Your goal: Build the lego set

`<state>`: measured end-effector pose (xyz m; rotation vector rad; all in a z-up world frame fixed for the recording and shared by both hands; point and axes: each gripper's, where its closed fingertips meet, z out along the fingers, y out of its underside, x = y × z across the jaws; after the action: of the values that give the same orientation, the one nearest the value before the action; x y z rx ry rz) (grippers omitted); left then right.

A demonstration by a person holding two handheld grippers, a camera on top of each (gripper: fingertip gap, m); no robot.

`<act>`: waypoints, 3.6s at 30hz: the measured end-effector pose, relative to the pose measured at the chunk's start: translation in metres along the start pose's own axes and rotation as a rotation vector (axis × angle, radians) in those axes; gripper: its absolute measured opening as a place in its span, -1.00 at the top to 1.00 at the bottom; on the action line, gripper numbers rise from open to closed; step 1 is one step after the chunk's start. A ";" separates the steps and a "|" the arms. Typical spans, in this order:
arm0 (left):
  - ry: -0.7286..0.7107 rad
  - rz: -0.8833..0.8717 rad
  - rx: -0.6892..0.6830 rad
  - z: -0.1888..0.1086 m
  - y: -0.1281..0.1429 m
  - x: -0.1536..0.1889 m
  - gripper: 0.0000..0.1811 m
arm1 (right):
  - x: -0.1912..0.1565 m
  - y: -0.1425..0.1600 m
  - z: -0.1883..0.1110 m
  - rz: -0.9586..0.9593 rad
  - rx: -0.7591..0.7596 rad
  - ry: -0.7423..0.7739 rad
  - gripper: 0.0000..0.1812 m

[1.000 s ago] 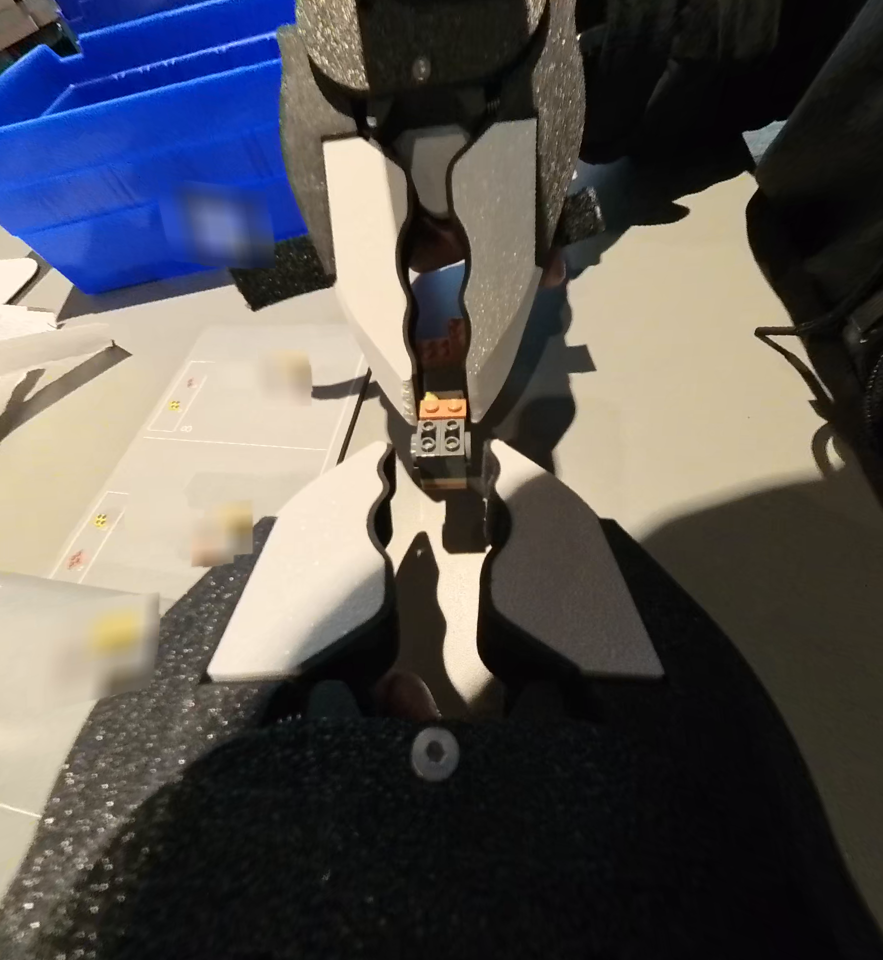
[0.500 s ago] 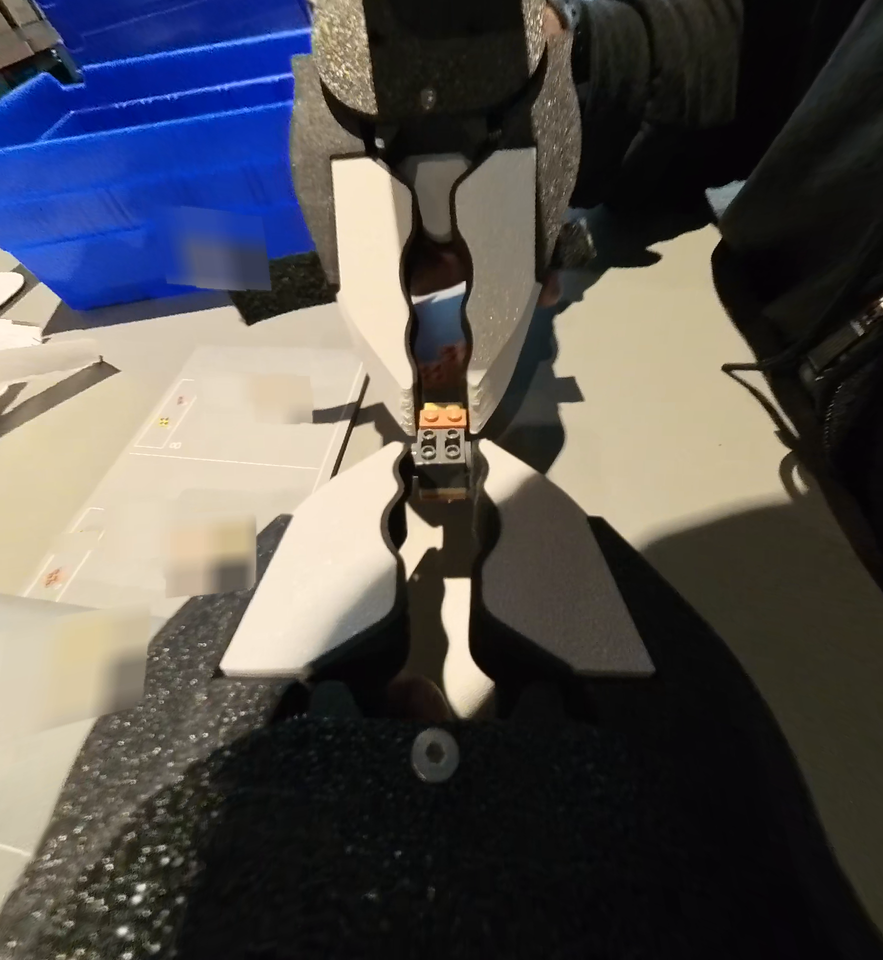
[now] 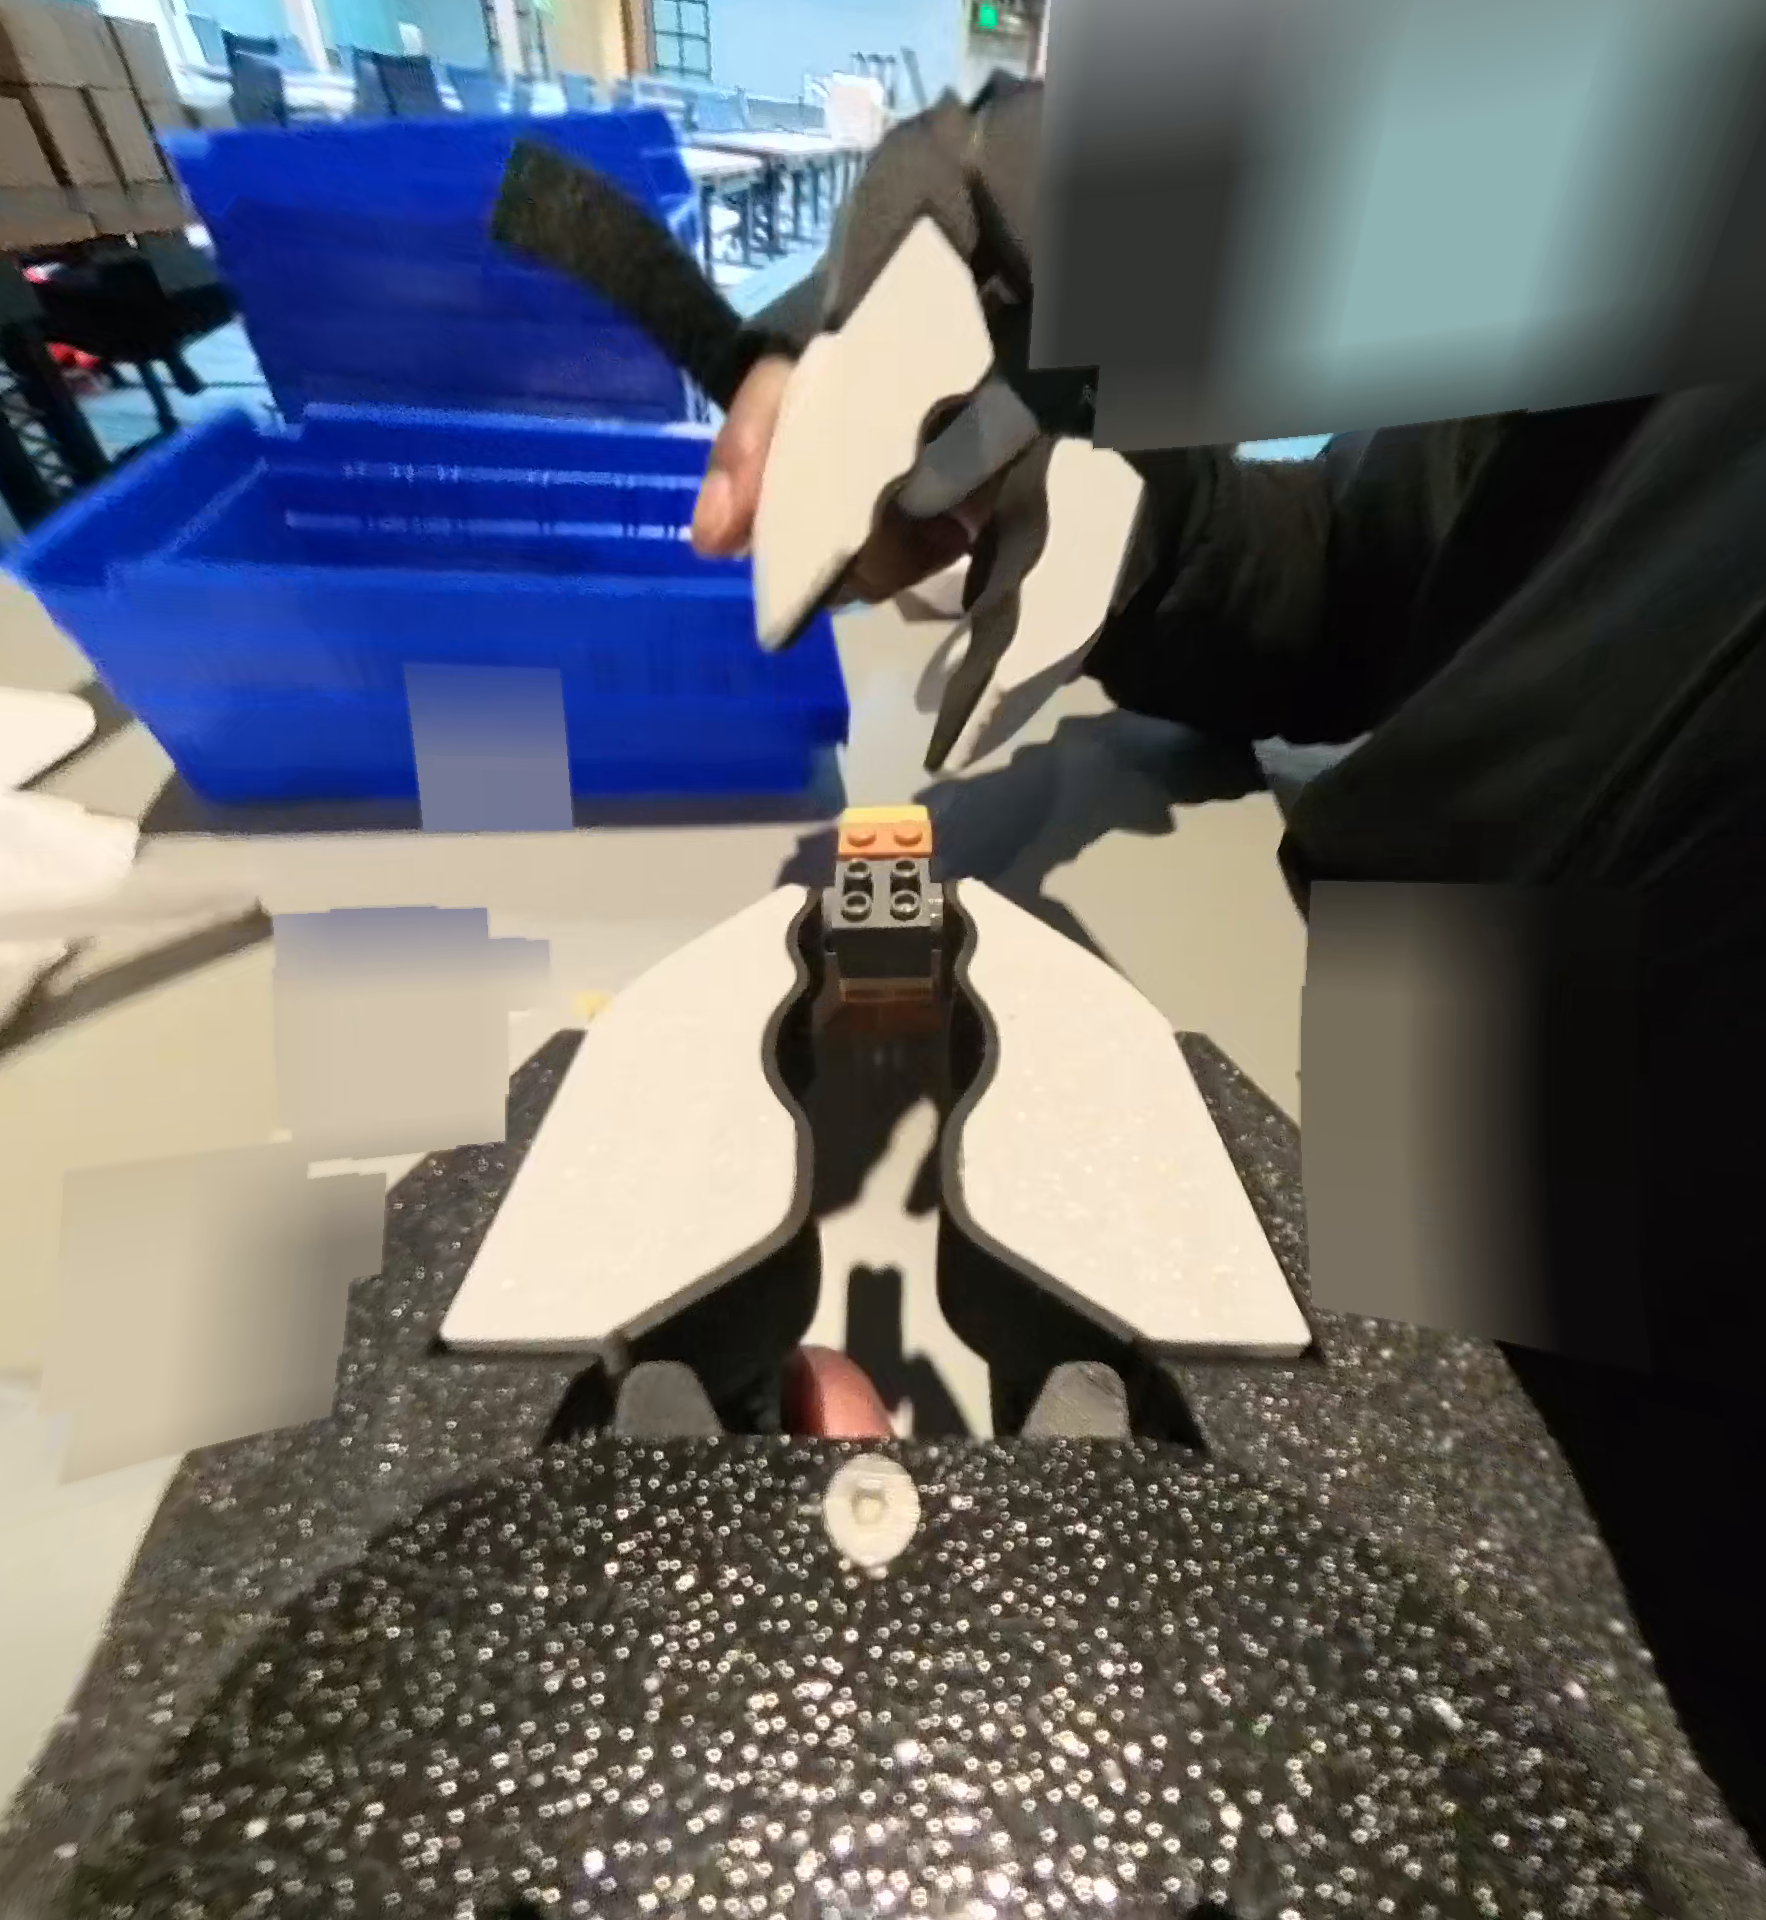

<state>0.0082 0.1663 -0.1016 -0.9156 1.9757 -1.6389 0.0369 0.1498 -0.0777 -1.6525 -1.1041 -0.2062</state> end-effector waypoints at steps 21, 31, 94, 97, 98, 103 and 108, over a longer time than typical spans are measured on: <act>0.225 -0.053 0.007 0.050 -0.124 0.033 0.77 | 0.032 -0.056 -0.091 -0.376 0.225 0.256 0.55; 0.218 -0.072 -0.016 0.050 -0.119 0.033 0.77 | 0.030 -0.054 -0.077 -0.479 0.181 0.299 0.59; -0.602 1.718 0.034 0.036 -0.141 0.029 0.77 | 0.048 -0.067 -0.074 0.595 0.334 -0.035 0.65; -0.611 1.743 0.041 0.036 -0.142 0.030 0.78 | 0.045 -0.070 -0.074 0.582 0.353 -0.051 0.71; -0.613 1.751 0.041 0.036 -0.142 0.030 0.77 | 0.045 -0.070 -0.074 0.575 0.356 -0.051 0.72; -0.601 1.770 0.053 0.036 -0.142 0.035 0.78 | 0.041 -0.073 -0.076 0.544 0.360 -0.077 0.73; -0.584 1.765 0.056 0.036 -0.141 0.039 0.78 | 0.038 -0.075 -0.077 0.540 0.364 -0.109 0.74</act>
<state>0.0371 0.1009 0.0312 0.4354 1.3248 -0.2809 0.0320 0.1056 0.0266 -1.5754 -0.6846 0.4152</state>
